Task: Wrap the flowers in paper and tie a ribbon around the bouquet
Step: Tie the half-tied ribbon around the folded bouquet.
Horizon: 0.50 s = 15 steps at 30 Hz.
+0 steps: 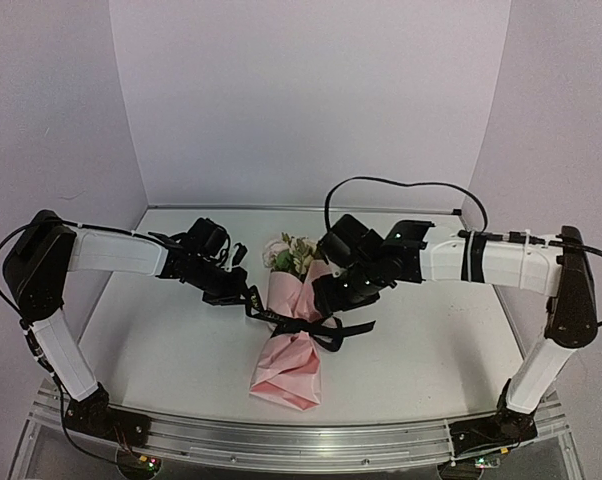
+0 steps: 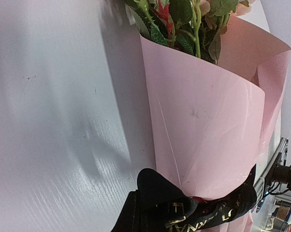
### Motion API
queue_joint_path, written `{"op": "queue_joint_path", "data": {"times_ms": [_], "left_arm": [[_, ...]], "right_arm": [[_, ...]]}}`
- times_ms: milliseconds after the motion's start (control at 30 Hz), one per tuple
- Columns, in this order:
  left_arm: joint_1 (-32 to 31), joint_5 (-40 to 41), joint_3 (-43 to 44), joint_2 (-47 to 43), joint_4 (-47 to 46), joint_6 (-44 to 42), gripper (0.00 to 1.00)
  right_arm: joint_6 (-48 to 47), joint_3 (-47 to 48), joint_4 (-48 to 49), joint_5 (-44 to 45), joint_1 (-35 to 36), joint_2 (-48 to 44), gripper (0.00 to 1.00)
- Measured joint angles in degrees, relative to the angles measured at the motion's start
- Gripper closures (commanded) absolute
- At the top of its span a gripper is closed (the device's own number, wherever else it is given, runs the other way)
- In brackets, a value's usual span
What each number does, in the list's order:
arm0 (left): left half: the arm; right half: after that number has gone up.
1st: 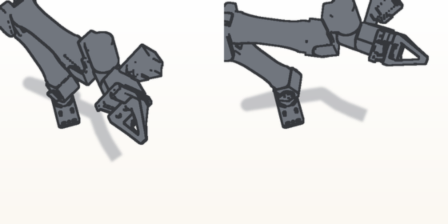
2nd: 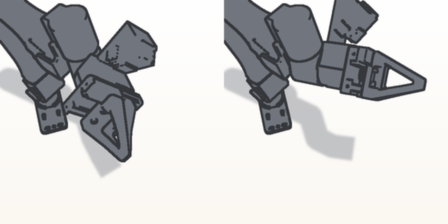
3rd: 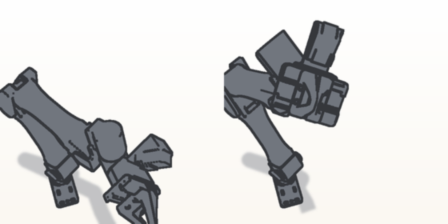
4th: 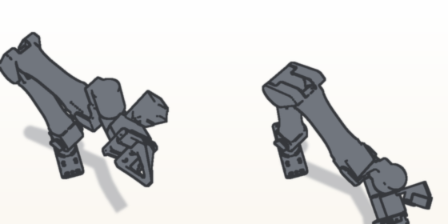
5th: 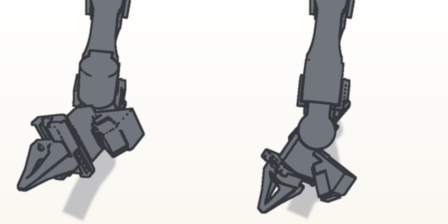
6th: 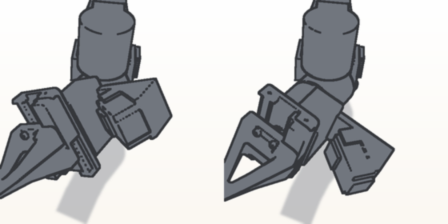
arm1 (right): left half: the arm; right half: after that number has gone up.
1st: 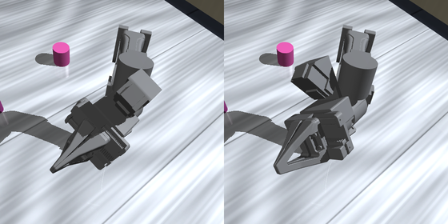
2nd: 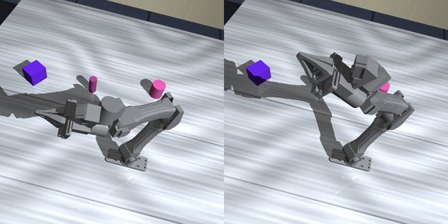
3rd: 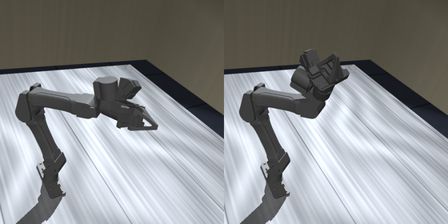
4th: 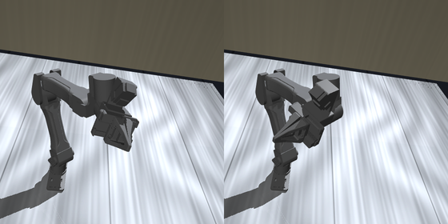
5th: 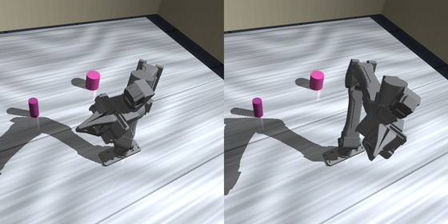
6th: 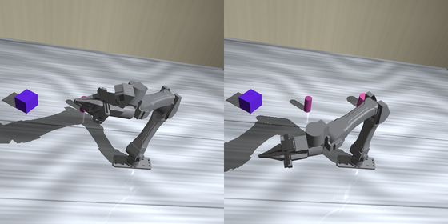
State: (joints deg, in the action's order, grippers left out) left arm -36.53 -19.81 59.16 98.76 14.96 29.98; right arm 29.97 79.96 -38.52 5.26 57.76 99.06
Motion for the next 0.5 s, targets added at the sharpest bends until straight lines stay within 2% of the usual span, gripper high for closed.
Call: {"op": "queue_joint_path", "data": {"times_ms": [233,400,500], "left_arm": [[0.00,-0.02,0.00,0.00,0.00,0.00,1.00],[0.00,-0.05,0.00,0.03,0.02,0.00,1.00],[0.00,-0.11,0.02,0.28,0.02,0.00,1.00]], "right_arm": [[8.33,-9.28,3.77,-2.73,-0.63,-1.88,0.49],[11.96,-15.07,8.16,-4.33,-0.54,-2.22,0.61],[12.05,-16.35,11.06,-5.28,-0.18,-2.24,0.61]]}}
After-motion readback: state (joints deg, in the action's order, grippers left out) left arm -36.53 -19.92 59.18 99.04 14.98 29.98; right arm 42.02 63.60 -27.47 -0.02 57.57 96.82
